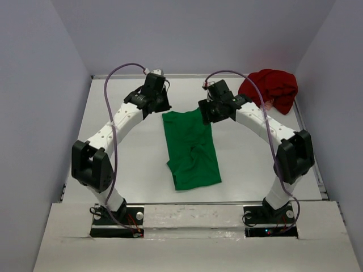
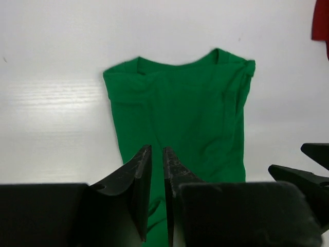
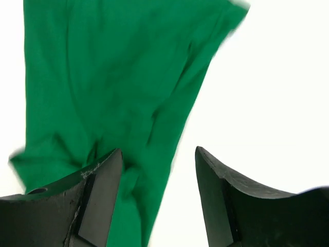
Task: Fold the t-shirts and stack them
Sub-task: Fold the tshirt
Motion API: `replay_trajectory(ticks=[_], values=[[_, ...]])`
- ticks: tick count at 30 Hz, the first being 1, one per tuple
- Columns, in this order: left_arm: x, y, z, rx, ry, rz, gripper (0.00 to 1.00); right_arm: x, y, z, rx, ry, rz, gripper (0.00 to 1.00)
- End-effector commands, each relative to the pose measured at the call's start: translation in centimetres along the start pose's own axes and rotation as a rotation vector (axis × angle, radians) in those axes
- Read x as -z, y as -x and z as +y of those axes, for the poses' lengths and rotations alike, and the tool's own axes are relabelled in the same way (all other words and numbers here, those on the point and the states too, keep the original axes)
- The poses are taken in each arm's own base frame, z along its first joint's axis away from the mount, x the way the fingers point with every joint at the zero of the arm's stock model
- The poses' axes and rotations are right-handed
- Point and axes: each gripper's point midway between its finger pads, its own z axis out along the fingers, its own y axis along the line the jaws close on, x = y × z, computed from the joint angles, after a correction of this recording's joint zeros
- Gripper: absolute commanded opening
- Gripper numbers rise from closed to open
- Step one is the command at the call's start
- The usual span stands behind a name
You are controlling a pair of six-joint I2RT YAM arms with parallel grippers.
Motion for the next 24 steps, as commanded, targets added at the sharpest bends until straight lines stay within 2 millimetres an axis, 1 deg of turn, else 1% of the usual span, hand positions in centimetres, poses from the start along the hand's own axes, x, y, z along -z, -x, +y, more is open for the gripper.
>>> replay_trajectory(ticks=[1, 2, 3, 4, 5, 6, 8, 11, 13, 16, 17, 18, 19, 20, 21, 22, 24], values=[[1.6, -6.1, -0.3, 0.054, -0.129, 0.122, 0.25, 1.9, -5.4, 3.7, -0.004, 0.159, 0.055, 0.64], [1.8, -6.5, -0.8, 0.065, -0.174, 0.119, 0.25, 1.3, -8.0, 4.0, -0.011, 0.174, 0.094, 0.64], [2.1, -7.2, -0.9, 0.077, -0.198, 0.130, 0.25, 1.3, -8.9, 4.1, -0.017, 0.187, 0.104, 0.64], [2.4, -8.9, -0.9, 0.097, -0.223, 0.163, 0.25, 1.5, -9.7, 4.6, -0.020, 0.207, 0.110, 0.64], [2.3, -9.2, -1.0, 0.106, -0.242, 0.164, 0.25, 1.0, -11.2, 4.3, -0.021, 0.200, 0.136, 0.63], [2.4, -10.5, -0.9, 0.113, -0.259, 0.198, 0.25, 0.7, -11.8, 4.2, -0.020, 0.199, 0.149, 0.63], [2.6, -11.0, -1.0, 0.115, -0.275, 0.199, 0.24, 0.2, -12.7, 3.7, -0.021, 0.172, 0.171, 0.61], [2.8, -11.7, -0.6, 0.110, -0.268, 0.201, 0.24, -0.1, -12.6, 3.8, -0.022, 0.175, 0.167, 0.60], [2.8, -11.6, -0.5, 0.107, -0.268, 0.197, 0.24, -0.2, -11.9, 4.1, -0.021, 0.183, 0.164, 0.60], [2.9, -11.5, -0.9, 0.099, -0.282, 0.199, 0.24, -0.3, -11.6, 4.4, -0.013, 0.178, 0.166, 0.60], [2.9, -11.4, -1.1, 0.096, -0.286, 0.197, 0.24, -0.2, -10.6, 4.1, -0.017, 0.152, 0.143, 0.60], [2.9, -11.3, -1.2, 0.091, -0.292, 0.193, 0.24, 0.1, -10.6, 4.4, -0.004, 0.146, 0.147, 0.60], [2.8, -11.5, -1.3, 0.087, -0.289, 0.197, 0.24, 0.4, -10.1, 4.2, -0.002, 0.136, 0.137, 0.60], [2.6, -11.7, -1.3, 0.084, -0.286, 0.201, 0.24, 0.6, -9.3, 4.7, 0.008, 0.139, 0.120, 0.60], [2.3, -11.7, -1.2, 0.085, -0.276, 0.200, 0.24, 0.9, -9.2, 5.0, 0.016, 0.141, 0.125, 0.60], [2.1, -12.0, -1.2, 0.079, -0.269, 0.203, 0.24, 0.8, -9.0, 4.8, 0.017, 0.125, 0.119, 0.60], [1.8, -12.1, -1.0, 0.074, -0.243, 0.195, 0.23, 0.7, -8.5, 5.1, 0.026, 0.123, 0.107, 0.60]])
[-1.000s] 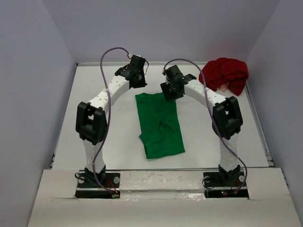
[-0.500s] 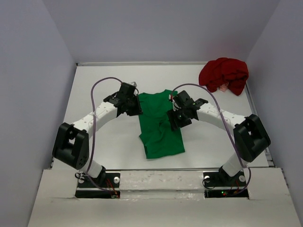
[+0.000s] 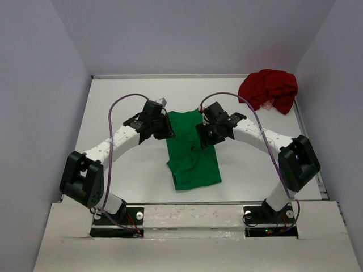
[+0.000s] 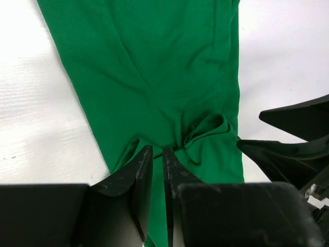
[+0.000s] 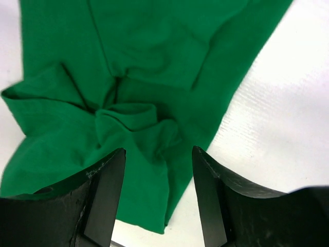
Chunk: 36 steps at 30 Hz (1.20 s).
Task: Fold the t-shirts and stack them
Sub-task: Fold the tshirt
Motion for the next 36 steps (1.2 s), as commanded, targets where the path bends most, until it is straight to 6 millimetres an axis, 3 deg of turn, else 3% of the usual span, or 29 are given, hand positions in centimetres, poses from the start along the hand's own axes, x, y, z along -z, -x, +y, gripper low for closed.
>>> replay_trajectory(ticks=[1, 5, 15, 18, 19, 21, 27, 28, 31, 36], values=[[0.0, 1.3, -0.9, -0.025, 0.013, -0.066, 0.23, 0.5, 2.5, 0.7, 0.018, -0.024, -0.064, 0.60], [-0.9, 0.8, -0.7, -0.042, 0.046, -0.048, 0.24, -1.7, 2.0, 0.2, 0.024, -0.068, -0.031, 0.59], [0.0, 1.9, -1.2, -0.066, 0.055, -0.078, 0.23, -3.3, 1.9, -0.2, 0.020, -0.085, -0.021, 0.50], [-0.1, 2.0, -1.3, -0.068, 0.057, -0.076, 0.24, -3.7, 2.0, 0.0, 0.012, -0.079, -0.015, 0.35], [-0.2, 2.0, -1.3, -0.070, 0.055, -0.076, 0.23, -3.7, 2.1, 0.0, 0.007, -0.080, -0.017, 0.17], [-0.5, 1.6, -1.0, -0.068, 0.057, -0.066, 0.23, -3.7, 2.2, 0.0, 0.003, -0.082, -0.021, 0.02], [-2.1, 0.1, -0.2, -0.061, 0.056, -0.024, 0.23, -3.7, 1.6, -0.9, -0.021, -0.166, -0.031, 0.00], [-2.3, -0.2, 0.0, -0.060, 0.059, -0.015, 0.23, -3.6, 1.5, -2.0, -0.056, -0.233, -0.041, 0.00], [-2.4, -0.3, 0.2, -0.055, 0.059, -0.015, 0.23, -3.6, 0.0, -3.5, -0.099, -0.349, -0.013, 0.00], [-2.3, -0.5, -0.1, -0.061, 0.045, -0.010, 0.23, -4.7, -1.9, -4.1, -0.148, -0.395, 0.022, 0.00]])
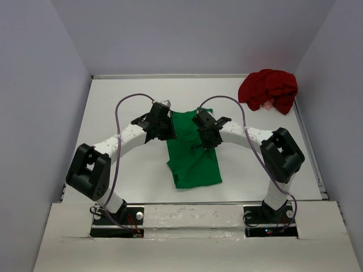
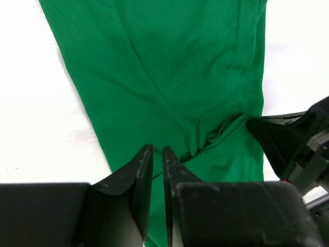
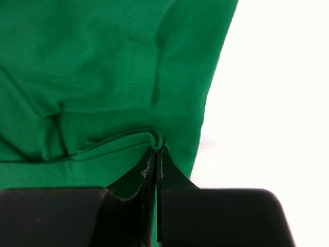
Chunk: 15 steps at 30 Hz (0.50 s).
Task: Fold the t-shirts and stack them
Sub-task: Fold the tshirt
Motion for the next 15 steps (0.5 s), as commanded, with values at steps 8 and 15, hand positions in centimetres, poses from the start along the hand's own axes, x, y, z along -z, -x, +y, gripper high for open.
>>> replay_trajectory(ticks=[8, 15], values=[[1.0, -0.1, -0.4, -0.031, -0.027, -0.010, 0.23, -1.8, -1.5, -1.0, -0.059, -0.099, 0.030, 0.00], [2.2, -1.9, 2.1, -0.037, 0.188, -0.003, 0.37, -2.3, -1.1, -0.4, -0.023, -0.075, 0.042, 0.42]])
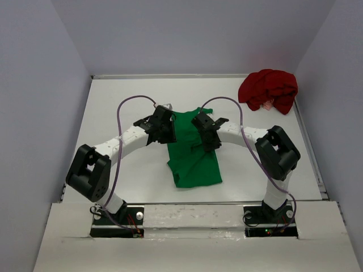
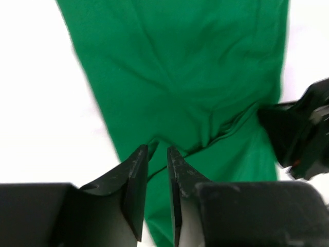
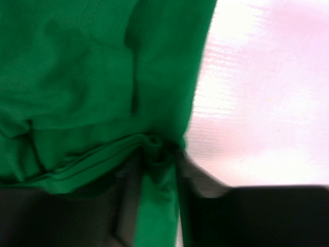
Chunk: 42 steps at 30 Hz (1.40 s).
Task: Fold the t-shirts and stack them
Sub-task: Fold the tshirt
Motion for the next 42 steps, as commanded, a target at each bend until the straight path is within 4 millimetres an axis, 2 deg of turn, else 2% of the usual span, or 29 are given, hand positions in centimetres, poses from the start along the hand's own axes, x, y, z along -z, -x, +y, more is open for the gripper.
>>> replay_trajectory(ticks=[1, 5, 7, 10, 14, 16, 19, 21, 22, 24, 26, 31, 33, 36, 42], values=[[2.0, -1.2, 1.8, -0.029, 0.173, -0.025, 0.45, -0.5, 0.3, 0.6, 0.023, 0.004, 0.004, 0.45], [2.5, -3.7, 2.5, 0.003, 0.240, -0.002, 0.56, -0.3, 0.7, 0.6, 0.031, 0.008, -0.006, 0.55], [3.2, -4.8, 2.4, 0.008, 0.241, -0.009, 0.59, 0.0, 0.8, 0.6, 0.035, 0.016, -0.013, 0.59], [3.9, -6.2, 2.9, 0.048, 0.234, -0.004, 0.59, 1.1, 1.4, 0.6, 0.031, 0.037, -0.047, 0.69], [5.2, -6.9, 4.8, 0.064, 0.310, -0.016, 0.59, 2.4, 2.3, 0.5, 0.035, 0.052, -0.086, 0.72], [5.7, -7.2, 5.0, 0.073, 0.306, -0.016, 0.57, 2.7, 2.5, 0.4, 0.040, 0.047, -0.093, 0.72], [5.5, -7.5, 4.7, 0.087, 0.274, -0.019, 0.51, 3.9, 3.3, 0.1, 0.024, 0.048, -0.128, 0.72], [5.0, -7.9, 4.5, 0.096, 0.254, -0.015, 0.39, 5.1, 3.9, 0.1, 0.015, 0.066, -0.156, 0.72], [4.7, -8.5, 4.4, 0.097, 0.240, 0.005, 0.32, 6.5, 4.7, 0.1, 0.007, 0.090, -0.189, 0.72], [4.1, -8.8, 4.0, 0.104, 0.210, 0.020, 0.29, 8.0, 5.2, -0.1, 0.003, 0.102, -0.209, 0.71], [3.4, -9.4, 3.4, 0.108, 0.178, 0.042, 0.28, 10.2, 6.2, -0.4, -0.002, 0.124, -0.264, 0.71], [2.4, -9.7, 2.8, 0.106, 0.148, 0.059, 0.28, 13.5, 6.8, -2.2, -0.005, 0.093, -0.303, 0.72], [2.2, -9.6, 2.7, 0.104, 0.146, 0.058, 0.31, 14.6, 7.1, -2.6, -0.012, 0.096, -0.330, 0.72], [1.8, -9.8, 2.6, 0.093, 0.139, 0.065, 0.40, 14.8, 6.9, -2.9, -0.012, 0.094, -0.333, 0.72], [0.9, -10.3, 2.7, 0.080, 0.147, 0.088, 0.43, 14.0, 5.8, -2.5, -0.015, 0.108, -0.294, 0.72]])
